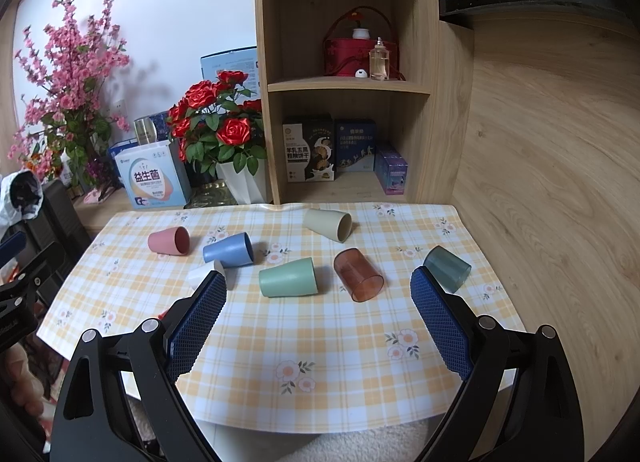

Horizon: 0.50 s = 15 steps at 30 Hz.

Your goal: Flip cup upside down

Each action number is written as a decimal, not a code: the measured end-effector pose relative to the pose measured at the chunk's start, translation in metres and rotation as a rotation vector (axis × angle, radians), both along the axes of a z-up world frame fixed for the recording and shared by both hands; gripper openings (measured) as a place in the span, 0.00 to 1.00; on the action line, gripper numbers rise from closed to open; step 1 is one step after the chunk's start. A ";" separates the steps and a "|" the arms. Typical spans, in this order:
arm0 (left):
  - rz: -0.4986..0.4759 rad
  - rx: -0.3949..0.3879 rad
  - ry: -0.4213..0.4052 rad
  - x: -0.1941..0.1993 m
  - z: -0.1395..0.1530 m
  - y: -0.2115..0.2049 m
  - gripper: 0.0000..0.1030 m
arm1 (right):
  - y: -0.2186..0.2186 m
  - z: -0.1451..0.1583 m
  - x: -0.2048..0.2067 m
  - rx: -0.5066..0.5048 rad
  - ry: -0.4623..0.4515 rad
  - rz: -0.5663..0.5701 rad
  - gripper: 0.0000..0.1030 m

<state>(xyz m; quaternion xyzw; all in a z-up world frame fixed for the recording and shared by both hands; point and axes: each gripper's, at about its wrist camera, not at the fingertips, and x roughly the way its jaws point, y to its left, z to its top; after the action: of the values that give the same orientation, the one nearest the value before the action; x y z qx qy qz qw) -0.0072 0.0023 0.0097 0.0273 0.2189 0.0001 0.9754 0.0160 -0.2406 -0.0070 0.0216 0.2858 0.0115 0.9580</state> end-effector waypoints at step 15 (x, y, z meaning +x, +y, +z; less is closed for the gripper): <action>0.000 0.000 0.000 0.000 -0.001 0.000 0.94 | 0.000 0.000 0.000 0.001 0.002 -0.001 0.88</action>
<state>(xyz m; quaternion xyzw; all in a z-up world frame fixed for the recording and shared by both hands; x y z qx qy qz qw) -0.0077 0.0022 0.0089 0.0275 0.2186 0.0002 0.9754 0.0164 -0.2406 -0.0067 0.0222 0.2869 0.0112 0.9576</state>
